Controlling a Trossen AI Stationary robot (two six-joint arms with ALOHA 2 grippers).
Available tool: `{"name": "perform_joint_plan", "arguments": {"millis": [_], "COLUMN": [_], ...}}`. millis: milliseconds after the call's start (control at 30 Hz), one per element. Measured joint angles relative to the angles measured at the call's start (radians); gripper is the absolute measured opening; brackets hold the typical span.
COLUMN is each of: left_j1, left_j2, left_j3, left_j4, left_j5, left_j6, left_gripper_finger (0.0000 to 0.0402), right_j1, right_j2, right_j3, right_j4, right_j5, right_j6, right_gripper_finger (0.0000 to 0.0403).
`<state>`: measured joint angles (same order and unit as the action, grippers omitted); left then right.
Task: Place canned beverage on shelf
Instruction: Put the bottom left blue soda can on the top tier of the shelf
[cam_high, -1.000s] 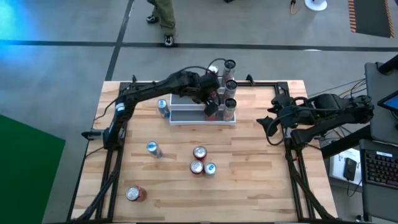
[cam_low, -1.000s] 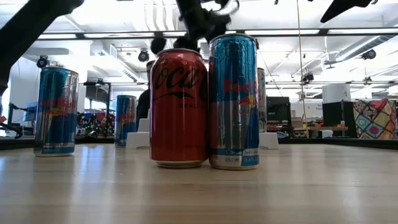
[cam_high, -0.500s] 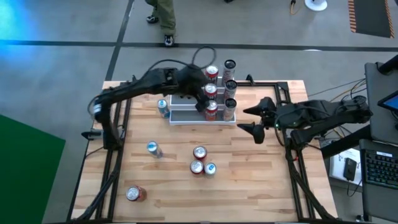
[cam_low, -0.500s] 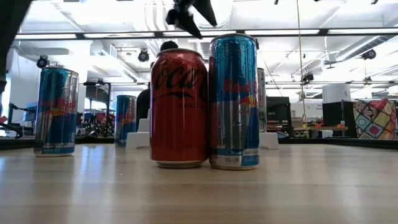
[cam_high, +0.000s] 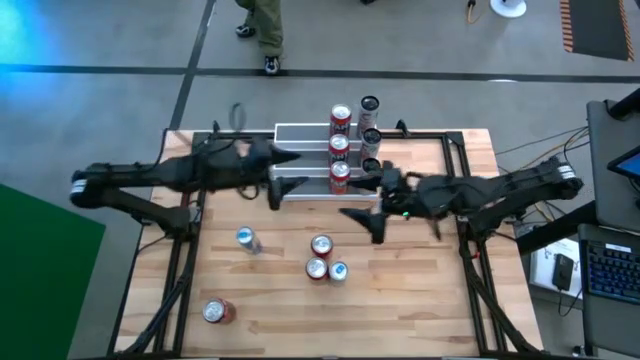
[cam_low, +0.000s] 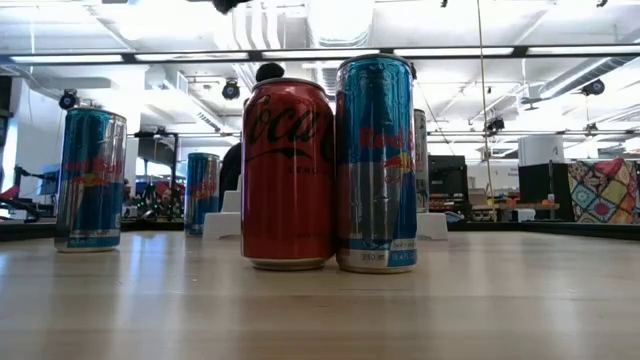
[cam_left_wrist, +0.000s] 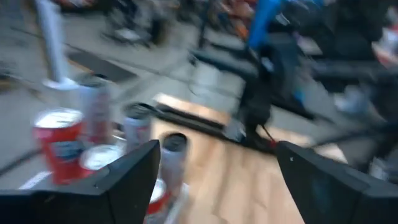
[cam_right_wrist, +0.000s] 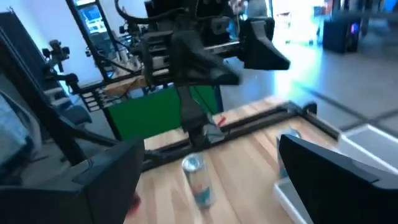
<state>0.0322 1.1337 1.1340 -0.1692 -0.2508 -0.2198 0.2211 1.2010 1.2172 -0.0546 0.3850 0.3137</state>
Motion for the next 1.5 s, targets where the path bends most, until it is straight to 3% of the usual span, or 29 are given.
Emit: {"name": "perform_joint_plan", "arguments": {"millis": [100,233,333,500,633,767,967,1167,1367,1500], "left_j1": [-0.046,-0.051,-0.049,-0.139,-0.255,-0.326,-0.396,-0.509,-0.572,-0.565], "left_j2": [-0.087,-0.131,-0.144,-0.147,-0.153,-0.173,-0.208,-0.219,-0.22,-0.219], "left_j3": [-0.117,-0.221,-0.276,-0.402,-0.503,-0.53,-0.469,-0.354,-0.359,-0.419], "left_j4": [0.092,0.28,0.308,0.339,0.455,0.479,0.293,0.035,-0.03,-0.028], "left_j5": [-0.126,-0.143,-0.217,-0.212,-0.267,-0.264,-0.259,-0.257,-0.288,-0.307], "left_j6": [-0.008,-0.047,-0.233,-0.328,-0.331,-0.294,-0.266,-0.251,-0.234,-0.3], "left_gripper_finger": [0.0301,0.03,0.0297,0.026,0.0213,0.0169,0.0122,0.0104,0.0103,0.0103], "right_j1": [-0.012,-0.022,-0.037,-0.038,0.009,0.077,0.13,0.159,0.228,0.287], "right_j2": [0.098,0.216,0.282,0.357,0.367,0.368,0.379,0.444,0.474,0.477], "right_j3": [0.017,0.098,0.189,0.254,0.249,0.245,0.244,0.242,0.242,0.241], "right_j4": [0.128,0.121,-0.033,-0.15,-0.146,-0.16,-0.239,-0.263,-0.494,-0.588], "right_j5": [0.0,0.0,-0.063,-0.19,-0.189,-0.062,0.083,0.087,0.099,0.188], "right_j6": [-0.106,-0.206,-0.08,0.027,0.152,0.185,0.338,0.409,0.666,0.732], "right_gripper_finger": [0.0363,0.035,0.0314,0.0229,0.0175,0.0154,0.0174,0.0217,0.0261,0.0283]}}
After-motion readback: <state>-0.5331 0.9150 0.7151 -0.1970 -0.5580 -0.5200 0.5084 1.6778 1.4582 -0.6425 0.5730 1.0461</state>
